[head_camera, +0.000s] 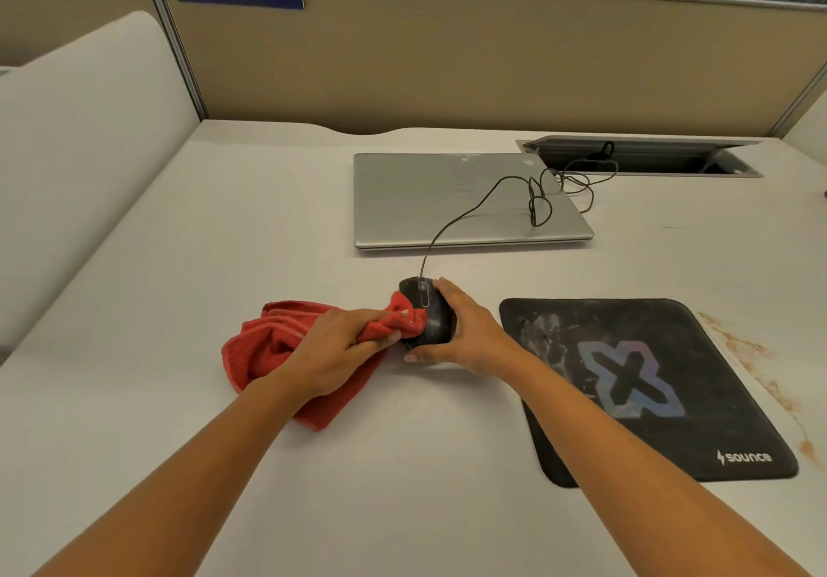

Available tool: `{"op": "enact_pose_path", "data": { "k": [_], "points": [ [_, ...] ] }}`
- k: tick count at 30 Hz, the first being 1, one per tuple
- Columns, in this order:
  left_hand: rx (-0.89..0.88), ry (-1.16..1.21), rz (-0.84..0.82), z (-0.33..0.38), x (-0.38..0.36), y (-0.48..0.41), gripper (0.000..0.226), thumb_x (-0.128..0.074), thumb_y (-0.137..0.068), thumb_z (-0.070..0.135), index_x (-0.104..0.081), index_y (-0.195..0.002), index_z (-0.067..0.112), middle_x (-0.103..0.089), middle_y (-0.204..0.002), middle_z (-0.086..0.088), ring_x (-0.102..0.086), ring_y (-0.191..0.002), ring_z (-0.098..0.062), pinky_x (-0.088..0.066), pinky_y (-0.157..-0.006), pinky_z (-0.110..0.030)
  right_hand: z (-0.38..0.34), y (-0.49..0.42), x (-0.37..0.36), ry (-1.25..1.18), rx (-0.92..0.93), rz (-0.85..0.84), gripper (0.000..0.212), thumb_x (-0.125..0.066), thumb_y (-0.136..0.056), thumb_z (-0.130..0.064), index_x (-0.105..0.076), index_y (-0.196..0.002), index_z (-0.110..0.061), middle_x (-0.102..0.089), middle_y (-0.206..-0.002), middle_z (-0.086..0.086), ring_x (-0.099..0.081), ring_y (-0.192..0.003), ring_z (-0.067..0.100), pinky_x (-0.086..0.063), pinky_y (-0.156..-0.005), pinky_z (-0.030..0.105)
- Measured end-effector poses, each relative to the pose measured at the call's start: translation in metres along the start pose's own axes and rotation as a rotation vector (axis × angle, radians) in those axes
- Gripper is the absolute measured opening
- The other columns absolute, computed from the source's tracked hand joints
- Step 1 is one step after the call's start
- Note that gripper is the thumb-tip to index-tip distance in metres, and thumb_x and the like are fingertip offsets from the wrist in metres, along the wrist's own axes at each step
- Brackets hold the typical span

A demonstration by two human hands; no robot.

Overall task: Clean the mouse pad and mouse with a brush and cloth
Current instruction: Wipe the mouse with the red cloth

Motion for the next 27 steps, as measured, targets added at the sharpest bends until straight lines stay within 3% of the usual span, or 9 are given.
{"op": "enact_pose_path", "data": {
  "k": [1, 3, 5, 7, 10, 13, 17, 20, 27],
  "points": [
    [0.016, 0.06, -0.012, -0.001, 0.002, 0.004, 0.024, -0.05, -0.09, 0.038, -0.068, -0.105, 0.03, -0.072, -0.088, 0.001, -0.063, -0.079, -0.016, -0.047, -0.078, -0.029, 0.0, 0.0, 0.0, 0.0, -0.002, 0.0, 0.093, -0.085, -0.058, -0.037, -0.034, -0.134, -0.025, -0.043, -0.112, -0.016, -0.044, -0.102, 0.004, -0.036, -0.07, 0.002],
    [0.026, 0.183, -0.007, -0.001, 0.007, 0.009, 0.021, -0.051, -0.093, 0.028, -0.065, -0.103, 0.042, -0.072, -0.095, 0.015, -0.064, -0.088, 0.0, -0.044, -0.081, -0.012, 0.001, 0.0, 0.0, 0.002, -0.014, -0.005, 0.099, -0.085, -0.058, -0.038, -0.03, -0.139, -0.024, -0.038, -0.117, -0.016, -0.04, -0.106, 0.004, -0.033, -0.082, 0.007],
    [0.081, 0.277, 0.109, -0.006, 0.018, 0.008, 0.023, -0.052, -0.092, 0.023, -0.067, -0.096, 0.039, -0.07, -0.091, 0.025, -0.062, -0.088, 0.011, -0.04, -0.079, -0.002, 0.002, 0.0, 0.001, 0.007, -0.026, -0.011, 0.1, -0.085, -0.058, -0.038, -0.028, -0.14, -0.023, -0.037, -0.12, -0.015, -0.039, -0.108, 0.006, -0.032, -0.088, 0.016],
    [0.169, 0.307, 0.329, -0.016, 0.035, 0.003, 0.018, -0.055, -0.091, 0.022, -0.066, -0.084, 0.035, -0.069, -0.075, 0.023, -0.061, -0.073, 0.012, -0.04, -0.068, 0.001, 0.002, 0.0, 0.001, 0.008, -0.032, -0.014, 0.098, -0.085, -0.059, -0.037, -0.029, -0.139, -0.024, -0.038, -0.12, -0.014, -0.04, -0.108, 0.007, -0.033, -0.086, 0.015],
    [0.256, 0.235, 0.482, -0.021, 0.048, -0.012, 0.012, -0.055, -0.091, 0.03, -0.066, -0.092, 0.026, -0.063, -0.08, 0.016, -0.058, -0.073, 0.005, -0.039, -0.068, -0.006, 0.001, 0.0, 0.002, 0.013, -0.027, 0.011, 0.095, -0.085, -0.059, -0.037, -0.031, -0.137, -0.026, -0.038, -0.115, -0.017, -0.041, -0.105, 0.005, -0.032, -0.071, 0.0],
    [0.261, 0.174, 0.433, -0.017, 0.04, -0.034, 0.022, -0.053, -0.092, 0.031, -0.068, -0.104, 0.021, -0.064, -0.09, 0.01, -0.058, -0.085, -0.009, -0.04, -0.079, -0.02, 0.0, 0.0, 0.003, 0.023, -0.019, 0.035, 0.096, -0.085, -0.059, -0.039, -0.031, -0.137, -0.025, -0.036, -0.113, -0.019, -0.039, -0.104, 0.003, -0.031, -0.067, -0.003],
    [0.235, 0.064, 0.161, -0.014, 0.007, -0.061, 0.029, -0.051, -0.092, 0.033, -0.066, -0.113, 0.018, -0.069, -0.109, -0.004, -0.06, -0.103, -0.019, -0.044, -0.094, -0.032, 0.001, 0.0, 0.001, 0.023, -0.025, 0.028, 0.099, -0.084, -0.059, -0.04, -0.029, -0.139, -0.024, -0.034, -0.118, -0.018, -0.036, -0.108, 0.001, -0.029, -0.077, 0.002],
    [0.218, -0.044, 0.028, -0.013, -0.008, -0.069, 0.037, -0.051, -0.091, 0.041, -0.061, -0.118, 0.018, -0.065, -0.113, -0.006, -0.058, -0.104, -0.022, -0.04, -0.088, -0.028, 0.003, -0.001, 0.0, 0.027, -0.036, 0.013, 0.103, -0.083, -0.06, -0.041, -0.024, -0.142, -0.022, -0.034, -0.126, -0.015, -0.033, -0.111, 0.0, -0.029, -0.09, 0.014],
    [0.132, -0.113, -0.007, -0.011, -0.013, -0.068, 0.035, -0.046, -0.094, 0.039, -0.062, -0.115, 0.017, -0.067, -0.105, -0.006, -0.058, -0.094, -0.021, -0.035, -0.077, -0.025, 0.004, -0.001, -0.002, 0.02, -0.028, 0.014, 0.105, -0.083, -0.06, -0.042, -0.022, -0.143, -0.022, -0.033, -0.143, -0.005, -0.033, -0.114, 0.001, -0.03, -0.093, 0.017]
  ]
}}
Point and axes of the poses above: each hand's wrist, its own y-axis away from the middle knuckle, its own x-axis out of the back of the hand, z = x × y, the point moved 8 cm from there along -y, towards the middle knuckle
